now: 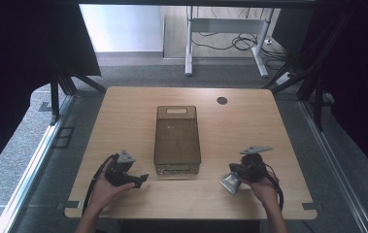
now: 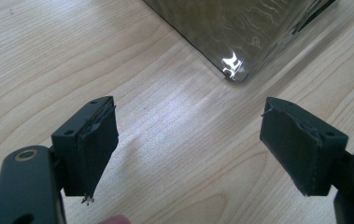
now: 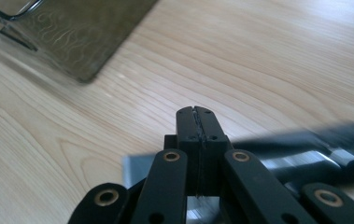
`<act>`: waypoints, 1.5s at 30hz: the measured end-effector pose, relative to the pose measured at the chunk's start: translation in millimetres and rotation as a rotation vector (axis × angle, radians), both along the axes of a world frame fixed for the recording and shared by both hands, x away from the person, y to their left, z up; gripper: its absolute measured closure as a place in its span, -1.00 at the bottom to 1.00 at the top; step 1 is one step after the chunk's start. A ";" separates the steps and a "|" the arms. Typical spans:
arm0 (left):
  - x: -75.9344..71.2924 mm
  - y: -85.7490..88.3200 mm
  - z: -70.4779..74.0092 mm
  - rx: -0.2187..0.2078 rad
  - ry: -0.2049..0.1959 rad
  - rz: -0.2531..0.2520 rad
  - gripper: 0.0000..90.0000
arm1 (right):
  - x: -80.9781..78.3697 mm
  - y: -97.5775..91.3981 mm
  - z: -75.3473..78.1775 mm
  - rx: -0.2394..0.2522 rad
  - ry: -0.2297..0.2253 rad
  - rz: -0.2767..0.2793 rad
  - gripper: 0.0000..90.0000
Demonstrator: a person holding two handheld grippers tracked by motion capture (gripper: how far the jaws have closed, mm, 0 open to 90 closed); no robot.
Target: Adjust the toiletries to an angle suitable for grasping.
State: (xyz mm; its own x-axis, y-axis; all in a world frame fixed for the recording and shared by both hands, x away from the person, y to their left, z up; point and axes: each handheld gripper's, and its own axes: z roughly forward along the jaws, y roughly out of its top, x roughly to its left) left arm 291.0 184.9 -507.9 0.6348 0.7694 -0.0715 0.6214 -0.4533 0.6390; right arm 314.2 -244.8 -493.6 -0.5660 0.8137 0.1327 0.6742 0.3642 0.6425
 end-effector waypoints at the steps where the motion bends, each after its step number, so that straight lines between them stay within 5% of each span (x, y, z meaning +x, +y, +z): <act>1: -0.2 0.4 0.4 -0.001 -0.002 0.000 -0.56 | 0.0 0.0 0.0 0.000 0.000 0.000 1.00; 6: -0.2 2.7 1.5 -0.005 -0.005 0.003 -0.56 | 2.7 28.5 -13.3 -0.064 0.033 0.076 1.00; 19: 0.1 4.1 2.0 -0.009 -0.005 0.004 -0.56 | -0.2 33.4 -20.1 -0.104 0.055 0.086 1.00; 45: 0.2 6.2 2.9 -0.011 -0.014 0.011 -0.56 | -21.3 3.4 -17.6 -0.104 0.067 0.041 1.00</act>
